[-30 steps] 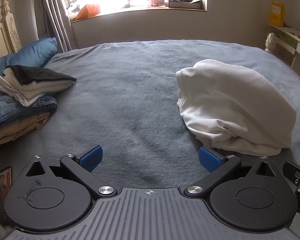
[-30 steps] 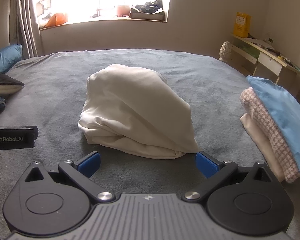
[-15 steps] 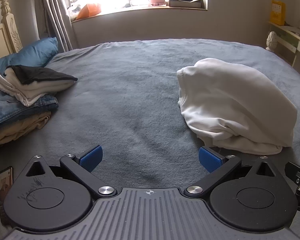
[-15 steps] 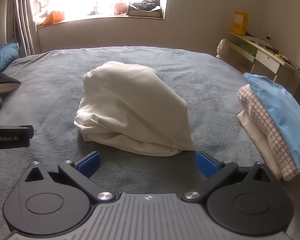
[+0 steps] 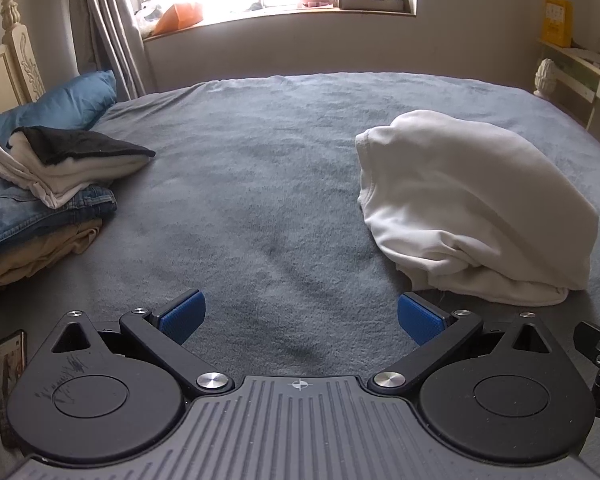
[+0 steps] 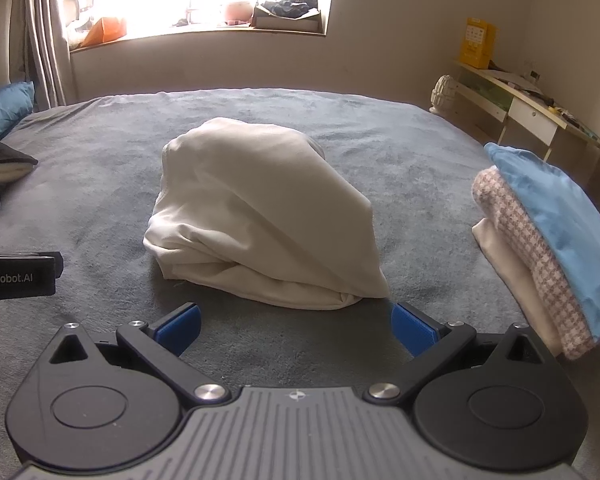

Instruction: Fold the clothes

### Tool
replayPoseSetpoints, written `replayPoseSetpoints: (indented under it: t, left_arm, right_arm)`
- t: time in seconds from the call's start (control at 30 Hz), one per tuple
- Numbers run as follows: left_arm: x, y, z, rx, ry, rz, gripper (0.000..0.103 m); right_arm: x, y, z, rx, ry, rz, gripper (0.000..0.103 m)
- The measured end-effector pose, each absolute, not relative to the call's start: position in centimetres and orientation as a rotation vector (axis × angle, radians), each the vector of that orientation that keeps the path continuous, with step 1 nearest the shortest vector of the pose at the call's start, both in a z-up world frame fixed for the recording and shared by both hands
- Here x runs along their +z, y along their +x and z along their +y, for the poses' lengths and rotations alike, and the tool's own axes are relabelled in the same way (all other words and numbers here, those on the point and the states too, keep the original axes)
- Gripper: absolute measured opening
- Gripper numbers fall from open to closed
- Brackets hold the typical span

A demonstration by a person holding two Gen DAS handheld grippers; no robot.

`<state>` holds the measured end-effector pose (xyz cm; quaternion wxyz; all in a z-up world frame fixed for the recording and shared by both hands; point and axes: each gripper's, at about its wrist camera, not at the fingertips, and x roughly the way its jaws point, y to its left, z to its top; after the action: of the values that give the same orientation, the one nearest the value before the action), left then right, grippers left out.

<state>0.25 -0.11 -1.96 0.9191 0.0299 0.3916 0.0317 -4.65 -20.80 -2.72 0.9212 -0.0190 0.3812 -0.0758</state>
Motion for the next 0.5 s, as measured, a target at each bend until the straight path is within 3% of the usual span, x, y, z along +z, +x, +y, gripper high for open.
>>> replayPoseSetpoints:
  t: [0.5]
  left_arm:
    - [-2.43,0.48,-0.15,0.063,0.066,0.816,0.103]
  right_arm:
    - [-3.04,-4.34,-20.92,-0.163,-0.041,0.792,0.103]
